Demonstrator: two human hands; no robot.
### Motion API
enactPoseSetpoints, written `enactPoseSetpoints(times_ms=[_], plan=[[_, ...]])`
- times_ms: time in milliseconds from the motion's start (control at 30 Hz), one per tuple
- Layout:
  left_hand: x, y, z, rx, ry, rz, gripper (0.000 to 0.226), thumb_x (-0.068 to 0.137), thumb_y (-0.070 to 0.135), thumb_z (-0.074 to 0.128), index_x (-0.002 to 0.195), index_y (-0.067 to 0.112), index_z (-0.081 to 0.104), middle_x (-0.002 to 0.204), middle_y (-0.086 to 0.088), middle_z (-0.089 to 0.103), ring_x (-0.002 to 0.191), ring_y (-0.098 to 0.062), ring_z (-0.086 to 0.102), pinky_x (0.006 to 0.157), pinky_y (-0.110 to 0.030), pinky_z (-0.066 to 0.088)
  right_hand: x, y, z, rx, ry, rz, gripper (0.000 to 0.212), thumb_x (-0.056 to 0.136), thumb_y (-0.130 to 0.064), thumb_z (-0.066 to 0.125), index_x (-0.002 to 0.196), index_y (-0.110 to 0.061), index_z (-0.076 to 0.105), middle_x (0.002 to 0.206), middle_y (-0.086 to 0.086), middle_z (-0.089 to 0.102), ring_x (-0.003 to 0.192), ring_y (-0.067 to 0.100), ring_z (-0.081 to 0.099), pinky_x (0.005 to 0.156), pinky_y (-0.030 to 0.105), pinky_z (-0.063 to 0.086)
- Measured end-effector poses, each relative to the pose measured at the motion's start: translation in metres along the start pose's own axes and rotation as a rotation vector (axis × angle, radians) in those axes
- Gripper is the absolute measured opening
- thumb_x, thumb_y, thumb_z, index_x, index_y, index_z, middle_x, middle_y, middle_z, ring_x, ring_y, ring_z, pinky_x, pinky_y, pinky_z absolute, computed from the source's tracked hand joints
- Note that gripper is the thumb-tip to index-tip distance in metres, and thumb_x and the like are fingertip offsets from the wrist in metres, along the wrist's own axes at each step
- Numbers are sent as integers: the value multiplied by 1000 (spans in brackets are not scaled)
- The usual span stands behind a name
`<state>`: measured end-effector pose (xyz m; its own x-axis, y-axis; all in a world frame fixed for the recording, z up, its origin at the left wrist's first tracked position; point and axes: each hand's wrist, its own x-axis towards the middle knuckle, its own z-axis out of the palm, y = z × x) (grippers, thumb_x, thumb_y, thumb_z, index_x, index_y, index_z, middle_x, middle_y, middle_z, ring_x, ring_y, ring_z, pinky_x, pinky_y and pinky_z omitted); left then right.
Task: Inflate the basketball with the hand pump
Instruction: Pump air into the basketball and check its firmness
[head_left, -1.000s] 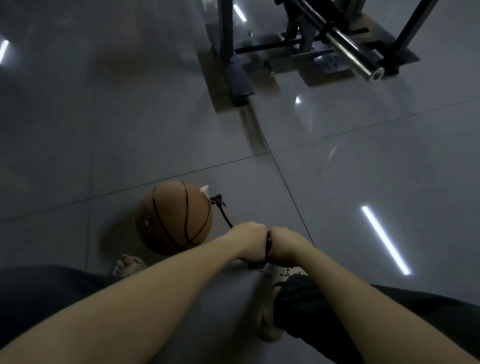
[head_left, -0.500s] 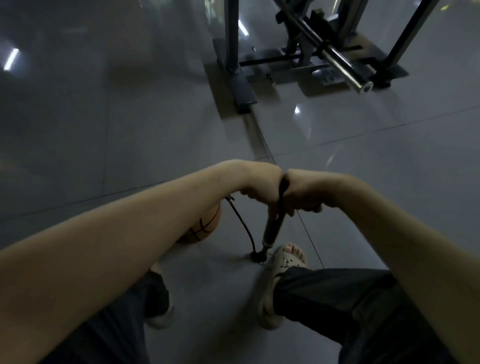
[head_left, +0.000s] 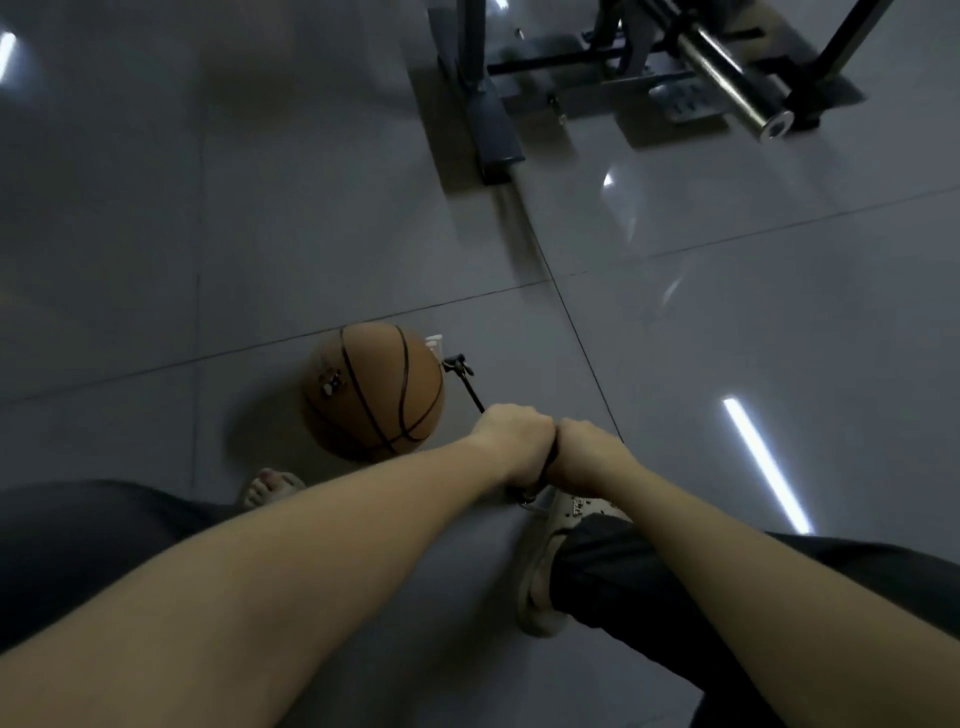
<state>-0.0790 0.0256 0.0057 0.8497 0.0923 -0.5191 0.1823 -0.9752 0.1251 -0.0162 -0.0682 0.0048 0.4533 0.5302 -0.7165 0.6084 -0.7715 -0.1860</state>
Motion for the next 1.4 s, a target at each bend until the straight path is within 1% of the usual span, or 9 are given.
enactPoseSetpoints(times_ms=[133, 300, 400, 500, 900, 1000, 1167, 1267, 1400], plan=[[-13, -4, -52, -60, -147, 29, 29, 89, 35, 71, 110, 15, 65, 99, -3, 65, 86, -21, 60, 74, -35, 49, -29, -22, -51, -143, -194, 66, 29, 89, -38, 71, 100, -11, 68, 72, 3, 55, 77, 19, 58, 74, 33, 52], [-51, -10, -141, -224, -70, 178, 29, 83, 44, 76, 107, 28, 74, 90, 6, 70, 84, -14, 64, 80, -33, 53, -99, -30, -134, 75, -4, -17, 17, 89, -23, 70, 84, -8, 66, 70, 5, 54, 55, 16, 46, 50, 26, 40], [-53, 1, -107, -90, -78, 107, 20, 84, 34, 76, 94, 18, 70, 79, 2, 62, 75, -18, 60, 69, -32, 51, -86, -31, -76, -24, 49, 7, 26, 80, -38, 79, 70, -23, 61, 71, 0, 61, 59, 12, 55, 50, 27, 45], [-33, 0, -50, -44, 14, 48, 15, 85, 15, 64, 74, 17, 53, 72, 1, 56, 72, -23, 59, 61, -34, 47, -44, -14, -28, 63, 134, -34, 22, 74, -44, 77, 79, -25, 68, 73, -4, 67, 64, 13, 63, 58, 31, 57], [-2, -2, -4, -54, 12, 5, 14, 88, 19, 63, 100, 14, 68, 102, -6, 70, 86, -26, 66, 70, -36, 52, -2, -6, -9, 7, -31, 10, 18, 84, -34, 68, 92, -20, 61, 80, 0, 62, 72, 17, 61, 67, 35, 55], [-20, -7, -54, -93, -58, 38, 14, 90, 23, 67, 100, 14, 66, 91, -1, 64, 85, -24, 64, 68, -33, 47, -25, -20, -52, -119, -116, 4, 14, 89, -26, 70, 83, -14, 65, 69, 2, 59, 67, 15, 59, 64, 30, 49], [-58, -7, -133, -242, -13, 129, 23, 80, 45, 79, 78, 27, 65, 72, 8, 62, 66, -8, 57, 55, -23, 38, -84, -18, -126, 189, -85, -94, 23, 86, -23, 73, 95, -2, 72, 78, 11, 62, 53, 17, 47, 47, 28, 41], [-39, -2, -89, -166, 11, 67, 32, 82, 42, 77, 71, 26, 52, 71, 7, 58, 66, -13, 59, 51, -24, 36, -67, -16, -85, 81, -68, -82, 19, 81, -30, 77, 85, -12, 73, 77, 4, 66, 59, 17, 56, 56, 32, 51], [-29, 4, -26, -23, 178, 49, 8, 90, 19, 61, 88, 14, 66, 88, -3, 68, 80, -26, 67, 61, -34, 48, -34, -4, -27, 1, 73, -64, 15, 81, -33, 69, 85, -19, 67, 80, 0, 67, 74, 20, 65, 72, 40, 60]])
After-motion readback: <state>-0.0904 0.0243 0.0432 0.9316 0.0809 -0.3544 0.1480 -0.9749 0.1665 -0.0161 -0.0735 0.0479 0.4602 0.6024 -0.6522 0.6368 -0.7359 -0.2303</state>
